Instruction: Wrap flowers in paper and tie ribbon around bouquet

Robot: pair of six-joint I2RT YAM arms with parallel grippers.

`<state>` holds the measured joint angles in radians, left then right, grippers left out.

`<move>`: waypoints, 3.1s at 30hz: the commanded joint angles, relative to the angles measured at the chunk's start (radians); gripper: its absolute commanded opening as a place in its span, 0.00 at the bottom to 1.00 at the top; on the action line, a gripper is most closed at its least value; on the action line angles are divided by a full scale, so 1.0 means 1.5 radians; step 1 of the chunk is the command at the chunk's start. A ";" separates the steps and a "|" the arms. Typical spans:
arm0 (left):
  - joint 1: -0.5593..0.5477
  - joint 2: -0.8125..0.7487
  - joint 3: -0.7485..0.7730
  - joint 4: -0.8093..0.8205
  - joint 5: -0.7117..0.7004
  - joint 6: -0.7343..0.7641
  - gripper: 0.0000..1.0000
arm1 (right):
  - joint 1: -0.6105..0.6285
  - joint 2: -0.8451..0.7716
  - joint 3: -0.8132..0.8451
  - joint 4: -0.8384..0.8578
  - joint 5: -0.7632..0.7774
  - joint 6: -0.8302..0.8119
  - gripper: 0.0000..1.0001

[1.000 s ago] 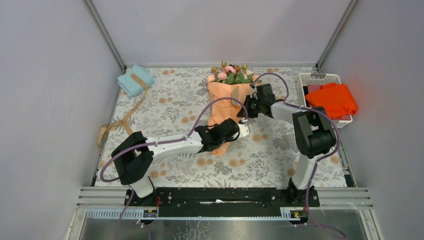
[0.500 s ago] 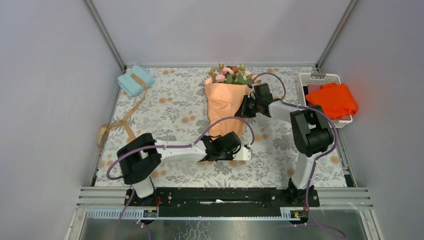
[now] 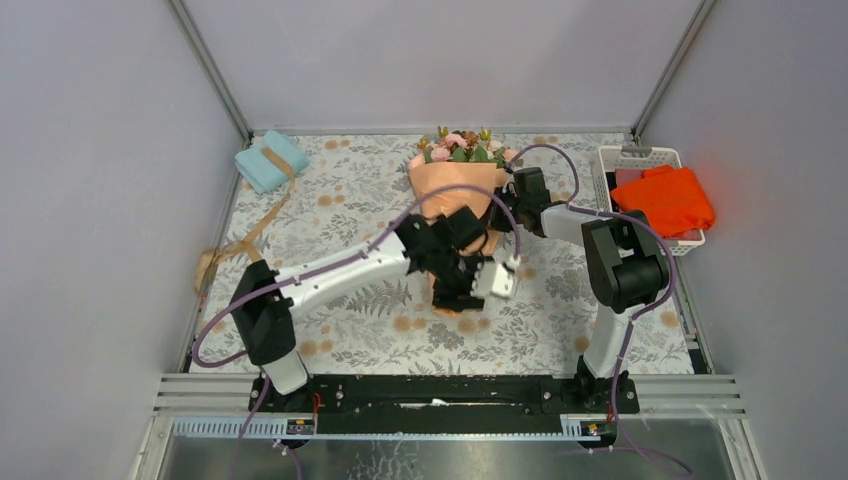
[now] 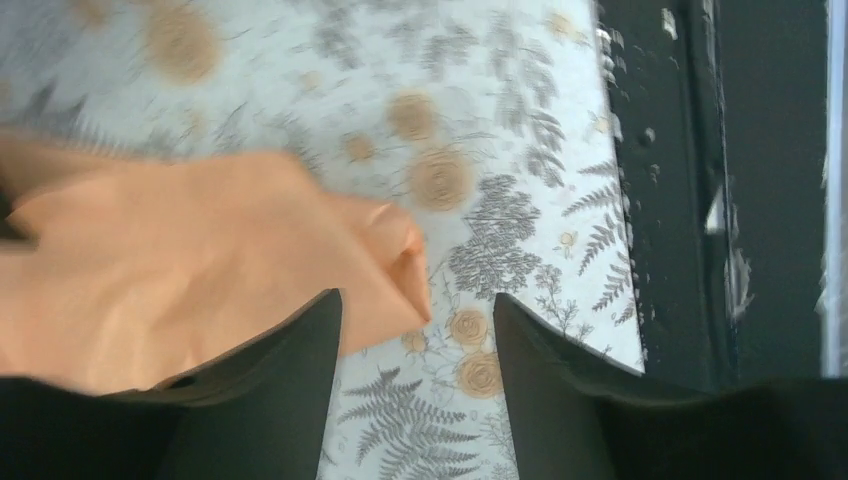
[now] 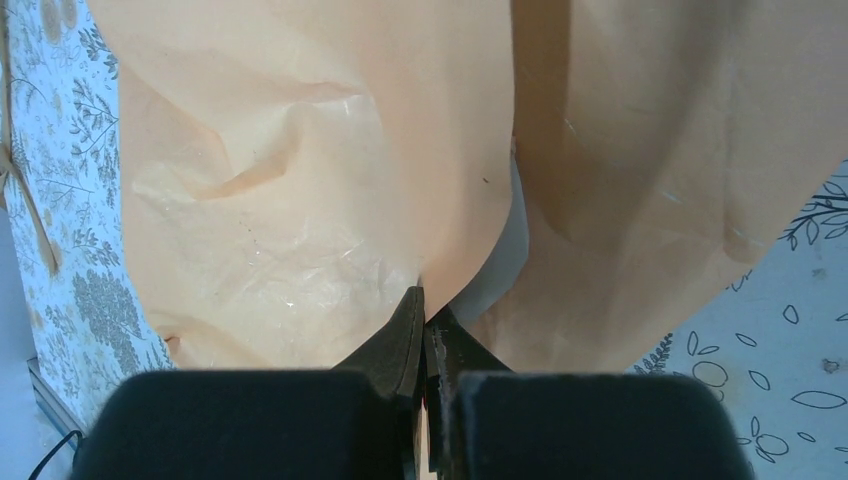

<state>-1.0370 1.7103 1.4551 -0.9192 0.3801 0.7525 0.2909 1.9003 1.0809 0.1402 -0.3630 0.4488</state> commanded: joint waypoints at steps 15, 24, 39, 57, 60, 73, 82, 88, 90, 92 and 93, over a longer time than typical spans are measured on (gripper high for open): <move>0.093 0.128 -0.155 0.417 -0.137 -0.139 0.26 | -0.004 -0.060 -0.061 0.051 0.016 0.021 0.00; 0.068 0.137 -0.236 0.421 -0.126 -0.100 0.31 | -0.038 -0.101 -0.072 -0.045 0.098 0.031 0.62; 0.068 0.143 -0.244 0.410 -0.109 -0.097 0.36 | -0.045 0.012 -0.102 0.070 -0.107 0.094 0.99; 0.077 0.105 -0.164 0.249 0.006 -0.092 0.47 | -0.045 0.043 -0.128 0.244 -0.190 0.163 0.00; 0.100 0.064 -0.074 0.120 0.109 -0.077 0.55 | -0.044 0.043 -0.114 0.224 -0.191 0.146 0.00; 0.737 -0.017 -0.056 0.107 -0.072 -0.318 0.86 | -0.044 0.000 -0.088 0.102 -0.163 0.050 0.00; 0.972 0.011 -0.166 0.254 -0.184 -0.362 0.93 | -0.035 -0.011 -0.075 0.068 -0.150 0.019 0.00; 1.058 0.025 -0.207 0.394 -0.110 -0.595 0.81 | -0.033 -0.022 -0.073 0.047 -0.138 0.004 0.00; 1.058 0.029 -0.222 0.422 -0.115 -0.638 0.79 | -0.034 -0.029 -0.076 0.048 -0.136 0.002 0.00; 1.059 0.033 -0.240 0.447 -0.150 -0.673 0.79 | -0.033 -0.034 -0.080 0.051 -0.135 0.003 0.00; 1.058 0.035 -0.249 0.458 -0.161 -0.687 0.79 | -0.034 -0.035 -0.081 0.051 -0.136 0.002 0.00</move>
<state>0.5621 1.7420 1.1233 -0.3889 0.1741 -0.0975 0.2306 1.9041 0.9508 0.2501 -0.5858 0.4870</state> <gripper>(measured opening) 0.794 0.011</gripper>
